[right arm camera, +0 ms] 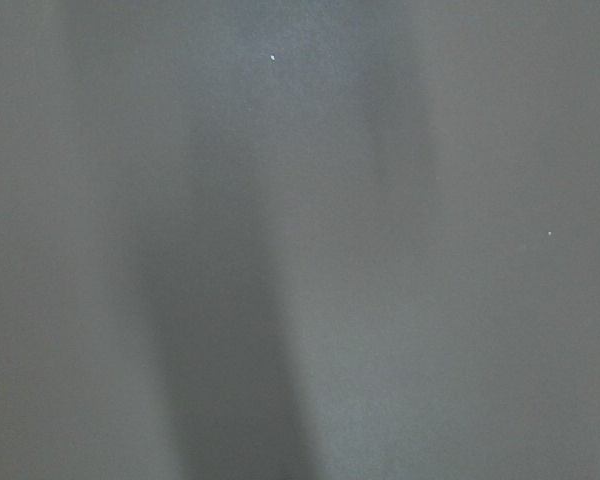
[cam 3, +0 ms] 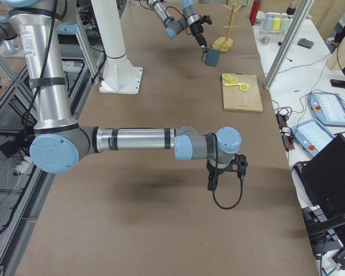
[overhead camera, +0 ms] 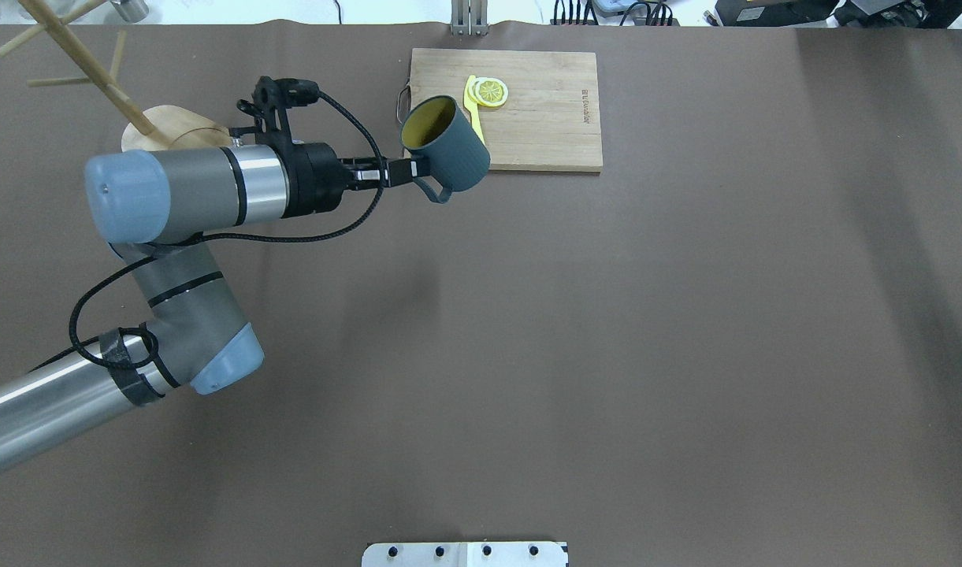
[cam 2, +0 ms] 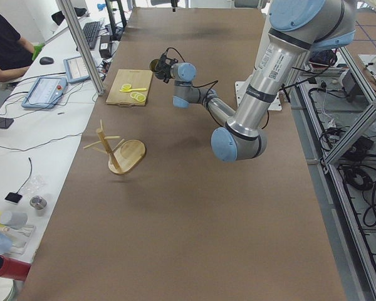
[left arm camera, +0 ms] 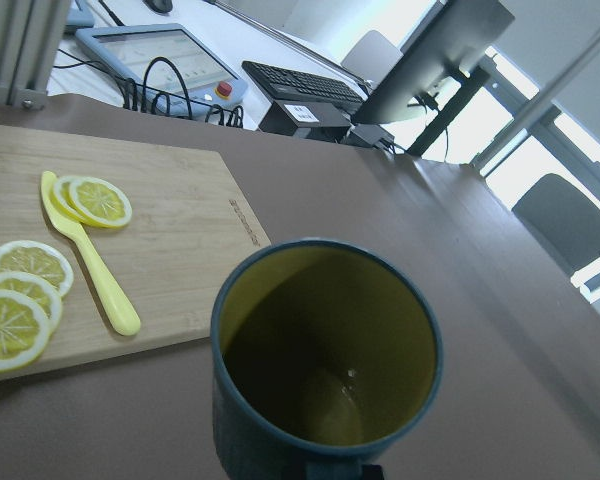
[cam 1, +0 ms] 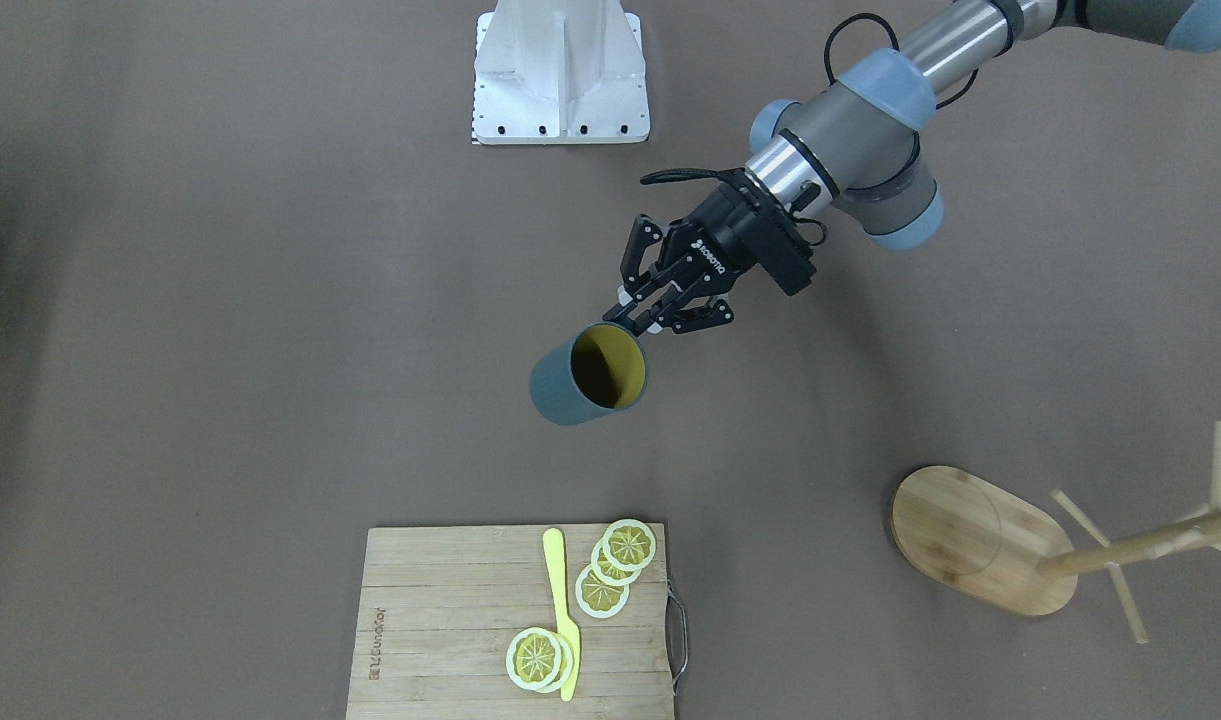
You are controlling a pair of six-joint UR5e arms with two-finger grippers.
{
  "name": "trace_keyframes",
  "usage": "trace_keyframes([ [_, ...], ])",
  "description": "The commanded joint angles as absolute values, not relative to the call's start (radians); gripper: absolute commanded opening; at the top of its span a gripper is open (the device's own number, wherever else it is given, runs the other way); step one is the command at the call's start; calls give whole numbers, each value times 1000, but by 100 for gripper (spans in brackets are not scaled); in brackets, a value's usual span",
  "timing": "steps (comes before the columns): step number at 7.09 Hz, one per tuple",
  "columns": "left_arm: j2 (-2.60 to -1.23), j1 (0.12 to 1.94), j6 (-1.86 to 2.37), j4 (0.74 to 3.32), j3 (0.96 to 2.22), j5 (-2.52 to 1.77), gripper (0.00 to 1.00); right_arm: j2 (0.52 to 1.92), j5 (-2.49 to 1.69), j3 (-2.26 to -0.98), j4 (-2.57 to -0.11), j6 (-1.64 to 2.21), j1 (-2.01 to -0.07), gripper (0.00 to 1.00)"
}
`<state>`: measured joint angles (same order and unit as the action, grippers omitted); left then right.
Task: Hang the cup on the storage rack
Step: 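Lift the mug with the left gripper and carry it toward the rack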
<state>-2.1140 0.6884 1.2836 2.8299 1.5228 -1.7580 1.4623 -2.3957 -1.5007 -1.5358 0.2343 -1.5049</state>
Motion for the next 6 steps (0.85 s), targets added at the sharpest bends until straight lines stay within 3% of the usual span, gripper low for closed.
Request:
trace_keyframes([
  [1,-2070,777,1533,2873,1520,-1758,0,1506,-2430,-1522,-1540,189,-1578,100],
  [4,-2013,844,1912,3122,1442,-1740,0,1520,-2436,-1551,-1542,189,-1589,100],
  [6,-1936,842,2141,3534,1308,-1638,0,1534,-2436,-1587,-1542,192,-1589,100],
])
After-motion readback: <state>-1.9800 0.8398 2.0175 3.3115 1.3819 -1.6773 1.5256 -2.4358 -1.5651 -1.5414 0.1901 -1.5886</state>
